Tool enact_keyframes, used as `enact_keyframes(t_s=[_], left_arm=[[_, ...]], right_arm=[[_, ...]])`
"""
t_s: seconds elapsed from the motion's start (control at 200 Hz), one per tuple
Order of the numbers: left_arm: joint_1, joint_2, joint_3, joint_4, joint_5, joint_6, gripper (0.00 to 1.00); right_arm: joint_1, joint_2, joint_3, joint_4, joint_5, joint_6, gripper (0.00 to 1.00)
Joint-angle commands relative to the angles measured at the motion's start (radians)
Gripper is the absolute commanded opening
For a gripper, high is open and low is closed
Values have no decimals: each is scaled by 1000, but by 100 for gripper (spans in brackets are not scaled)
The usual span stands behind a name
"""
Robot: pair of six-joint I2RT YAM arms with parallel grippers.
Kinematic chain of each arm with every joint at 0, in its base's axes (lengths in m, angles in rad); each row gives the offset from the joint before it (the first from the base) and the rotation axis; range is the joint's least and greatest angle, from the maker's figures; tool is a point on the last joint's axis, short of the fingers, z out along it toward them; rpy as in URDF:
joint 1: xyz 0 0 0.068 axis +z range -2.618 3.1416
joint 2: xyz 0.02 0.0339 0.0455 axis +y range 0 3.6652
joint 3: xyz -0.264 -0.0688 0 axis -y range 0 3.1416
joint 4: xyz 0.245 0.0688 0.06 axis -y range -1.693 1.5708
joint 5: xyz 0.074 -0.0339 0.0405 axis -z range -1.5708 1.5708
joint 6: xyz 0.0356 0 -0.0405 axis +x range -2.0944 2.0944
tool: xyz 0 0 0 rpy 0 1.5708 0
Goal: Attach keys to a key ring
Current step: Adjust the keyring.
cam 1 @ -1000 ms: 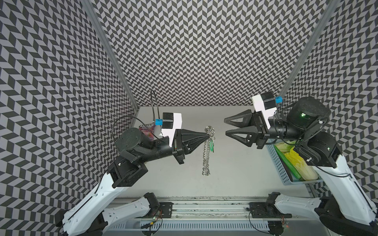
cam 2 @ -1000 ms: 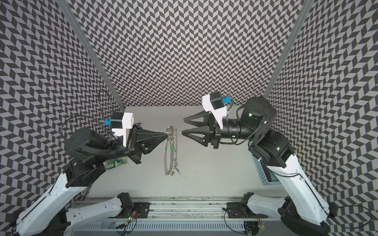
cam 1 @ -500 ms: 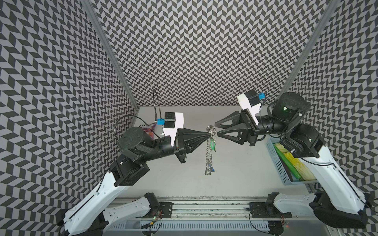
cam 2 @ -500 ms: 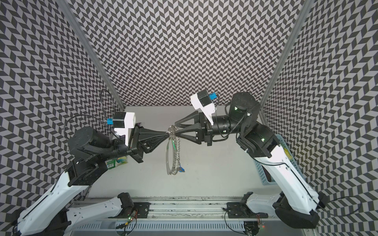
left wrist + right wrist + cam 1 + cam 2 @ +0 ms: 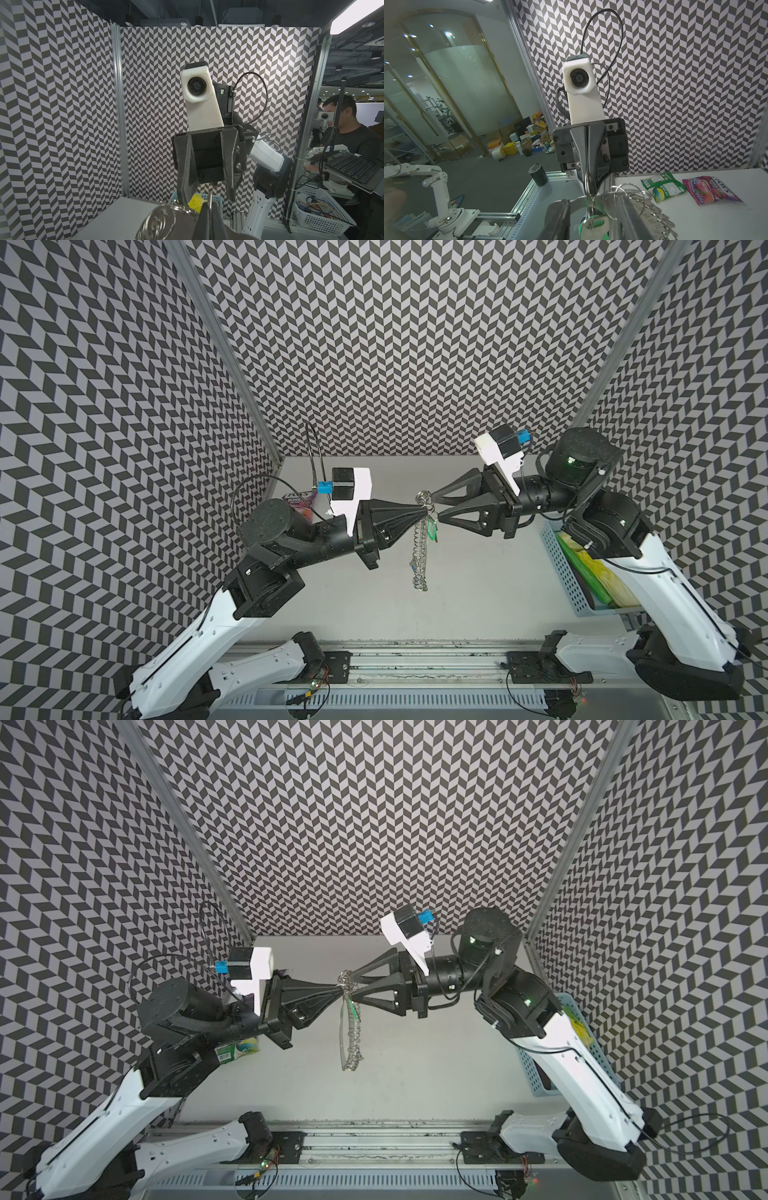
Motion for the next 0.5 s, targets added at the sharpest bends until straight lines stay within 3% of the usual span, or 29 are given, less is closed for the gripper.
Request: enact_keyframes(t_s=[0.0, 0.33, 0.496], left_arm=[[-4, -15, 3, 70, -11, 13, 0], [-4, -20, -5, 84, -17, 12, 0], [-4, -20, -10, 93, -17, 13, 0]], right_arm=[[11, 7, -7, 14, 4, -9, 41], [38, 32, 11, 17, 13, -9, 38], [45, 37, 12, 22, 21, -7, 26]])
